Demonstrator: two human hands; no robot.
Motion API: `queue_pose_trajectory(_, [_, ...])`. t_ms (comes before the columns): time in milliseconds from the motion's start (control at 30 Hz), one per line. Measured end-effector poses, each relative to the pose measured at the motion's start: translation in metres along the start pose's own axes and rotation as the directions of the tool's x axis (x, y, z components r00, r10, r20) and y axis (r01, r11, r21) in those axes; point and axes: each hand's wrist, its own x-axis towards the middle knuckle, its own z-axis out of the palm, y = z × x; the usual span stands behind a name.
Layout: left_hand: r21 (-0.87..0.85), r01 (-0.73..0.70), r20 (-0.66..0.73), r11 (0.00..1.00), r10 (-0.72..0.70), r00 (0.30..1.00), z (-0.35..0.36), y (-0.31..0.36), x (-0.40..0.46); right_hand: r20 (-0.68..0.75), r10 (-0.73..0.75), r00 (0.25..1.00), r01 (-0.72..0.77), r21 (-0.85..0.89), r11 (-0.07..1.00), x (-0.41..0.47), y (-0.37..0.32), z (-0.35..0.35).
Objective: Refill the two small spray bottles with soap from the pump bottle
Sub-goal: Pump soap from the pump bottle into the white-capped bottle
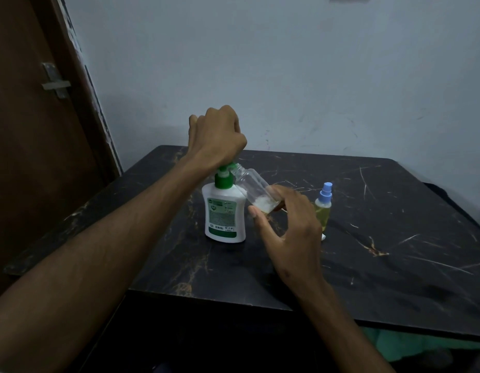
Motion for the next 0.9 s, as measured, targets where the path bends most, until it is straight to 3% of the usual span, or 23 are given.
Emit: queue_pose_trajectory(900, [-0.018, -0.016, 0.006, 1.0, 0.016, 1.0, 0.0005, 0.0009, -0.0029, 0.003, -0.003, 1.0, 0.003, -0.014, 1.0, 0.0002, -0.0003, 0.0001])
